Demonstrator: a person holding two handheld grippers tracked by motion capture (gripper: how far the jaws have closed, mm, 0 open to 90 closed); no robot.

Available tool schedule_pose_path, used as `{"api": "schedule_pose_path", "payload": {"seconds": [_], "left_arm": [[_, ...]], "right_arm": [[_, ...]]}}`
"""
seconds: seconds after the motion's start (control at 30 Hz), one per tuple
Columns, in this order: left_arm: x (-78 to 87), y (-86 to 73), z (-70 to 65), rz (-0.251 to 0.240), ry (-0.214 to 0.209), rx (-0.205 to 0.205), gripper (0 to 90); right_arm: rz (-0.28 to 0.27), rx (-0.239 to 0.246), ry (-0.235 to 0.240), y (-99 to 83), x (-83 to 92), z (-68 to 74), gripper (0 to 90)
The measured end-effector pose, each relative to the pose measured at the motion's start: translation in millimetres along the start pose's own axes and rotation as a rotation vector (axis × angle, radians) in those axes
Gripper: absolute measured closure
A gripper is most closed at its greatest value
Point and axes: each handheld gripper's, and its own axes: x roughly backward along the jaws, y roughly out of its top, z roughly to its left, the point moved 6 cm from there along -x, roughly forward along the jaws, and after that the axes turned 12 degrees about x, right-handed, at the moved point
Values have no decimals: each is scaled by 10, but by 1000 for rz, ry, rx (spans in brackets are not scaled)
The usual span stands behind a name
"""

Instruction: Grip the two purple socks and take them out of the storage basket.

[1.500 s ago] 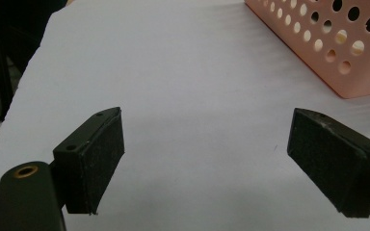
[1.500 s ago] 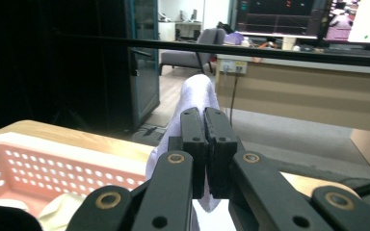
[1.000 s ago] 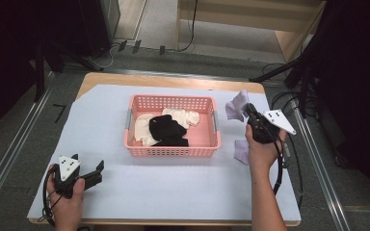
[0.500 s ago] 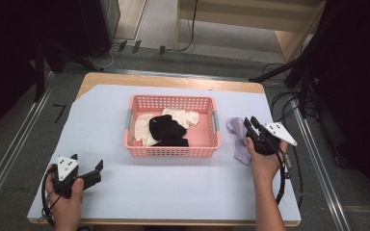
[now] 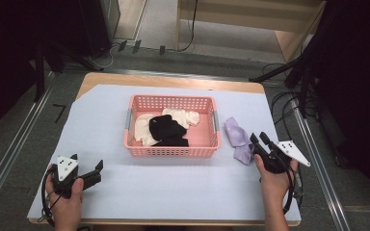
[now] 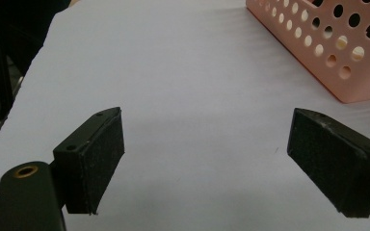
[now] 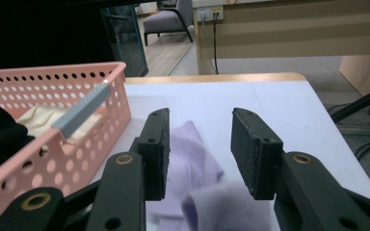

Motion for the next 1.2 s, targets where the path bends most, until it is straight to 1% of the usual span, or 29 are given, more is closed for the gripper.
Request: {"api": "schedule_pose_path", "payload": {"seconds": [0.1, 0.2, 0.23, 0.33, 0.4, 0.47, 0.67, 0.7, 0.73, 0.77, 0.83, 1.0, 1.07, 1.2], "left_arm": [[-5, 1, -2, -10, -1, -1, 139], [2, 0, -3, -10, -1, 1, 140], [3, 1, -2, -10, -2, 1, 140], [0, 2, -1, -11, -4, 2, 140], [0, 1, -1, -10, -3, 1, 140], [-1, 2, -2, -11, -4, 2, 140], [4, 1, -2, -13, -4, 3, 140], [4, 1, -2, -14, -4, 5, 140], [3, 2, -3, -17, -5, 7, 140], [2, 2, -3, -18, -6, 8, 140], [2, 3, -1, -17, -5, 6, 140], [4, 1, -6, -13, -7, 6, 140], [4, 2, -4, -15, -7, 5, 140], [3, 2, 1, -10, -5, 7, 140]], "right_arm": [[6, -4, 0, -87, 67, -23, 585], [-3, -9, 25, -151, 131, -20, 570], [3, -5, 30, -170, 155, -14, 566], [8, 28, 48, -218, 229, -9, 558], [10, 33, 58, -254, 285, -23, 553], [17, 36, 44, -299, 342, -66, 552], [31, 4, 9, -444, 525, -203, 547], [32, 5, 2, -457, 554, -228, 546], [29, 1, -2, -474, 615, -267, 542], [29, 1, -2, -474, 615, -267, 542], [35, 5, -7, -496, 681, -310, 537], [20, -11, -26, -538, 840, -414, 524], [22, -2, -37, -555, 897, -444, 519], [-6, -14, -34, -570, 975, -463, 463]]}}
